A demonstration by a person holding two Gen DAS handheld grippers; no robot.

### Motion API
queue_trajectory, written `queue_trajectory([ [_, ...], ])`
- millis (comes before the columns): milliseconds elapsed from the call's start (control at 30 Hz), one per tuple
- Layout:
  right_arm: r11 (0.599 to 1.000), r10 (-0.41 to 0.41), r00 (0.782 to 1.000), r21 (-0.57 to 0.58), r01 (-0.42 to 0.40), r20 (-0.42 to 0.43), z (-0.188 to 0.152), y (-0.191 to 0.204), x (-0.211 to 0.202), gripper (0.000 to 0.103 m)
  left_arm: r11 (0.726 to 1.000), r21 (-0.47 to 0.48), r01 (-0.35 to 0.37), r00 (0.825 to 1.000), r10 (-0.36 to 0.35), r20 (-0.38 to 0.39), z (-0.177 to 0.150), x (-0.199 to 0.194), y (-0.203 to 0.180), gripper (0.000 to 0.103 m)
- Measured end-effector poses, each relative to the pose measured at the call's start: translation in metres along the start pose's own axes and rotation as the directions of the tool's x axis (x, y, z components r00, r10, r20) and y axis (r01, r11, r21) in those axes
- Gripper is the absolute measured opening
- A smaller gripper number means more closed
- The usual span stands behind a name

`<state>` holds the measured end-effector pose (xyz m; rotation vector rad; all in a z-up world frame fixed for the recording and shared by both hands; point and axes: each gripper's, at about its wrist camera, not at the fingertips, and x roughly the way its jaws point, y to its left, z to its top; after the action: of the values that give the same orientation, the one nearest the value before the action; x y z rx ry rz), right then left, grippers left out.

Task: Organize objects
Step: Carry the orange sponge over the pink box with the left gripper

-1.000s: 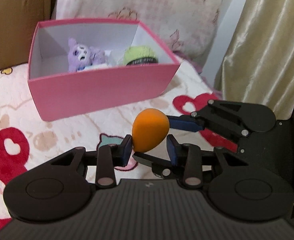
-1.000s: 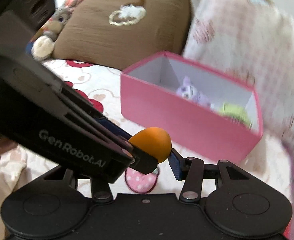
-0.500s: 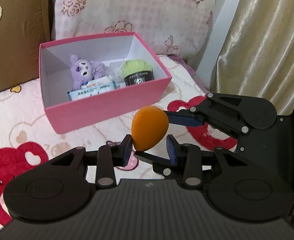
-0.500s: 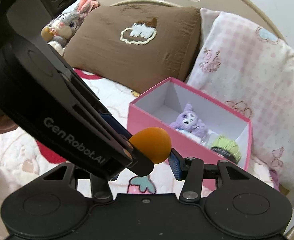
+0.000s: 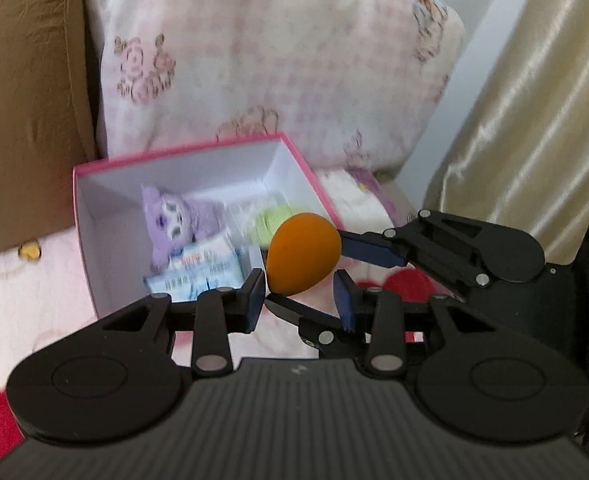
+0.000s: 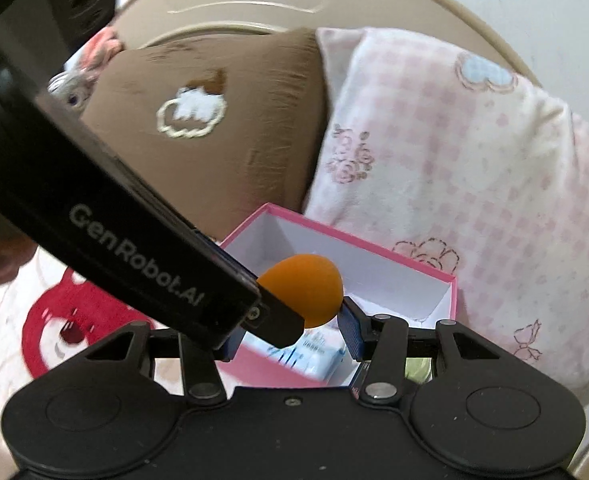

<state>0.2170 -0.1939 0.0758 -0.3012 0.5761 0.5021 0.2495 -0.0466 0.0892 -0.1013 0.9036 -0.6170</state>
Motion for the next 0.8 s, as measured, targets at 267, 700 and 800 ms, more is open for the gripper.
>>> queue_trajectory([
  [267, 0.991, 0.047, 0.993, 0.129, -0.033, -0.110, 0.014, -0.056, 0.073, 0.053, 0.988, -0.155, 0.018, 0.999, -0.013, 0.032, 0.033, 0.071, 0.044, 0.036],
  [700, 0.981, 0.033, 0.964, 0.194, 0.020, -0.262, 0.007, -0.099, 0.176, 0.053, 0.934, -0.356, 0.038, 0.999, -0.026, 0.037, 0.045, 0.169, 0.101, 0.036],
  [800, 0.984, 0.001, 0.962, 0.174, 0.048, -0.274, 0.006, -0.100, 0.185, 0.054, 0.932, -0.363, 0.009, 0.999, 0.008, 0.045, 0.045, 0.175, 0.105, 0.036],
])
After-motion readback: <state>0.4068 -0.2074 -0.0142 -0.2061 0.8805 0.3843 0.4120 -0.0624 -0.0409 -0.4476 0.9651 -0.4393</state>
